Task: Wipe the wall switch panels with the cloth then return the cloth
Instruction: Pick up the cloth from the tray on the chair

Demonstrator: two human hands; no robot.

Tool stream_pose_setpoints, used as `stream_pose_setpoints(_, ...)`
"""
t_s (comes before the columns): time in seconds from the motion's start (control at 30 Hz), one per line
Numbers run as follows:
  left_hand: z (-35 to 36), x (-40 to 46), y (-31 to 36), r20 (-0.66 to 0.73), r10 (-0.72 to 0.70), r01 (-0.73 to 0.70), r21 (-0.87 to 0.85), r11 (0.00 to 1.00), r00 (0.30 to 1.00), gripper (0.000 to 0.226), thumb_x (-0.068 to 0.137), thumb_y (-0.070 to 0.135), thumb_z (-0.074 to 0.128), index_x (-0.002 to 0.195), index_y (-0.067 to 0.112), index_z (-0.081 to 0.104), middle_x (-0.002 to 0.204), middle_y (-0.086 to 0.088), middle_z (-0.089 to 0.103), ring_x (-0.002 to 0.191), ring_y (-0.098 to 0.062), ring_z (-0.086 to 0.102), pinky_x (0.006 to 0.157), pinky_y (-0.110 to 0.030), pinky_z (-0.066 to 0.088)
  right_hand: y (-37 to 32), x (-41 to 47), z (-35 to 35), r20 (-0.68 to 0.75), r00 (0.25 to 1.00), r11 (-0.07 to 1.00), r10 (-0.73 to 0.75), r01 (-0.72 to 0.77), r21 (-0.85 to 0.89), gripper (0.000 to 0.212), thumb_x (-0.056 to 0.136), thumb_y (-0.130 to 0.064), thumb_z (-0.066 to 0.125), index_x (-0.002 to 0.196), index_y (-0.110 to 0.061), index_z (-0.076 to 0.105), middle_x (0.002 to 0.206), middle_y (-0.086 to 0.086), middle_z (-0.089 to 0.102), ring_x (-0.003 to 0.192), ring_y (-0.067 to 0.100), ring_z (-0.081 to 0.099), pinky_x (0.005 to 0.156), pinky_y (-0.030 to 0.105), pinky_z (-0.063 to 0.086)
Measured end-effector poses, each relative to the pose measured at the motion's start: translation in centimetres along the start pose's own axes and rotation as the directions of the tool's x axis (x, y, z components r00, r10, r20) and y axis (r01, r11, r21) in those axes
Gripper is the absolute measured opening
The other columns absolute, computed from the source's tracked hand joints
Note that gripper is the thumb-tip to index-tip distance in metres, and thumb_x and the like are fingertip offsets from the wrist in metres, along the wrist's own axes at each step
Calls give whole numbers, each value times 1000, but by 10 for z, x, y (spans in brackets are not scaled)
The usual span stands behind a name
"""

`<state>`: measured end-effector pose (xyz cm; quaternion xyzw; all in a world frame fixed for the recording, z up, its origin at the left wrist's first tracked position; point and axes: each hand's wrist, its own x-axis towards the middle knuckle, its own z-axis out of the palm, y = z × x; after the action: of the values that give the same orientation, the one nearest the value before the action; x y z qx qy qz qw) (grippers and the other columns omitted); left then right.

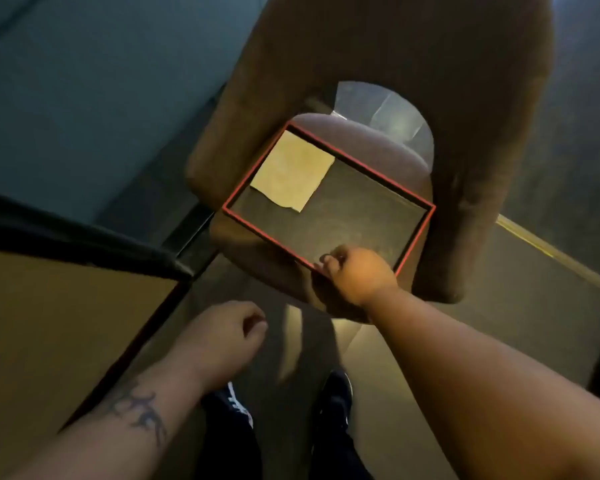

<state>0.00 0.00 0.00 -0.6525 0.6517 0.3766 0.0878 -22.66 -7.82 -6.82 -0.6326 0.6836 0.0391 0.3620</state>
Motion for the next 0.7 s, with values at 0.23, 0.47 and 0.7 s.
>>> stream_pose_setpoints(0.23,18,165,2,-71,129,-131,-27,991,989,18,94,34,58,102,23,70,98,4,69,92,-16,65,84,-36,55,52,125,64,-415,906,986,85,-136,-93,59,94,-55,41,144,-23,38,157,11,27,147,31,13,118,51,7)
stream_pose_setpoints(0.47,3,277,19,-300,364,-304,230,925,882,49,87,46,56,130,21,56,131,-4,59,121,-27,53,103,-44,42,64,146,81,-428,902,977,54,-137,-165,78,89,-62,41,152,-20,26,162,13,13,149,33,-2,117,58,1)
stream_pose_setpoints(0.7,12,341,26,-250,274,-150,422,894,929,90,87,64,48,157,19,13,167,-10,13,152,-31,16,121,-50,15,67,151,83,-426,902,978,67,-144,-151,82,85,-64,44,152,-20,28,162,12,16,149,33,1,118,57,0)
